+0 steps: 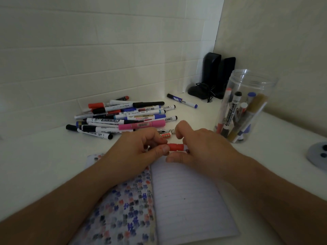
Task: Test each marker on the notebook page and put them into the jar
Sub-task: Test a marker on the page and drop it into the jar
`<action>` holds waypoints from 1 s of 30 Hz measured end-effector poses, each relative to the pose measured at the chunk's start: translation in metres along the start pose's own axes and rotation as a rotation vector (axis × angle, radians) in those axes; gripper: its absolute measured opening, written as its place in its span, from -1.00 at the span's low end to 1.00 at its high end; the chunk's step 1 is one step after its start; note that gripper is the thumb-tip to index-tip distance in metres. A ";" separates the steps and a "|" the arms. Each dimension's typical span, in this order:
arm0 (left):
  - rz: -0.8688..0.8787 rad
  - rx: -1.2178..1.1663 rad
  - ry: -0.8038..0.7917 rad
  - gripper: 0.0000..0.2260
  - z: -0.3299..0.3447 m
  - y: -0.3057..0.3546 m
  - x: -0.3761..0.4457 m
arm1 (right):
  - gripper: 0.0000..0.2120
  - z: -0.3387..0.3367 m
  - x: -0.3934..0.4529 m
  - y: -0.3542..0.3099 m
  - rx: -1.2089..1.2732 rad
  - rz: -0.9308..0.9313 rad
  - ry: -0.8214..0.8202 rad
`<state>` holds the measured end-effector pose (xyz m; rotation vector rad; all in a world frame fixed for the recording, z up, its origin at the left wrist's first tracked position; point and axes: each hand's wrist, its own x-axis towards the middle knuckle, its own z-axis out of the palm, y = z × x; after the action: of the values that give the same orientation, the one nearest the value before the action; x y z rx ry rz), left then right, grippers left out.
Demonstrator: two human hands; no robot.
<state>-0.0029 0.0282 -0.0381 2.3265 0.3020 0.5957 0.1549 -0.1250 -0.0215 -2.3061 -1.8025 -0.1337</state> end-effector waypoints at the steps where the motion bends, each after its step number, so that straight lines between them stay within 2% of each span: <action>1: -0.005 -0.002 0.009 -0.88 0.000 0.000 0.000 | -0.42 -0.004 0.000 -0.001 0.003 0.018 -0.019; 4: -0.039 -0.034 0.055 -0.91 -0.001 -0.001 0.000 | -0.50 -0.013 -0.004 0.003 0.090 0.077 -0.114; 5: -0.051 -0.035 0.076 -0.93 -0.001 -0.002 0.000 | -0.61 -0.015 -0.006 0.009 0.191 0.098 -0.117; 7: -0.068 -0.021 0.106 -0.92 -0.003 -0.003 0.001 | -0.81 -0.022 -0.008 0.023 0.534 0.167 -0.025; 9: -0.060 -0.005 0.106 -0.89 -0.004 -0.003 0.000 | -0.62 -0.033 -0.008 0.037 1.022 0.297 0.079; 11: -0.036 0.030 0.071 -0.88 -0.004 -0.004 -0.001 | -0.53 -0.039 -0.007 0.053 1.524 0.339 0.094; 13: -0.006 0.104 -0.009 -0.88 -0.003 -0.004 -0.003 | -0.54 -0.040 -0.008 0.063 1.701 0.291 0.062; 15: 0.033 0.197 -0.074 -0.88 -0.002 -0.003 -0.004 | -0.66 -0.030 -0.009 0.066 1.651 0.241 0.026; 18: 0.063 0.248 -0.096 -0.86 -0.001 -0.002 -0.003 | -0.81 -0.013 -0.009 0.062 1.362 0.223 -0.014; 20: 0.062 0.255 -0.105 -0.85 -0.001 -0.003 -0.002 | -0.78 -0.007 -0.006 0.057 1.201 0.282 0.005; 22: 0.058 0.256 -0.114 -0.85 -0.001 -0.003 -0.002 | -0.84 -0.005 -0.003 0.052 1.205 0.349 0.038; 26: 0.048 0.242 -0.114 -0.86 0.000 -0.004 -0.001 | -0.70 0.000 0.000 0.048 1.077 0.431 0.119; 30: 0.044 0.216 -0.115 -0.87 0.000 -0.005 -0.001 | -0.73 0.008 0.003 0.047 0.995 0.524 0.264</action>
<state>-0.0040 0.0311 -0.0417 2.5700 0.2743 0.4678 0.2008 -0.1311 -0.0341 -1.7837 -0.7756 0.4227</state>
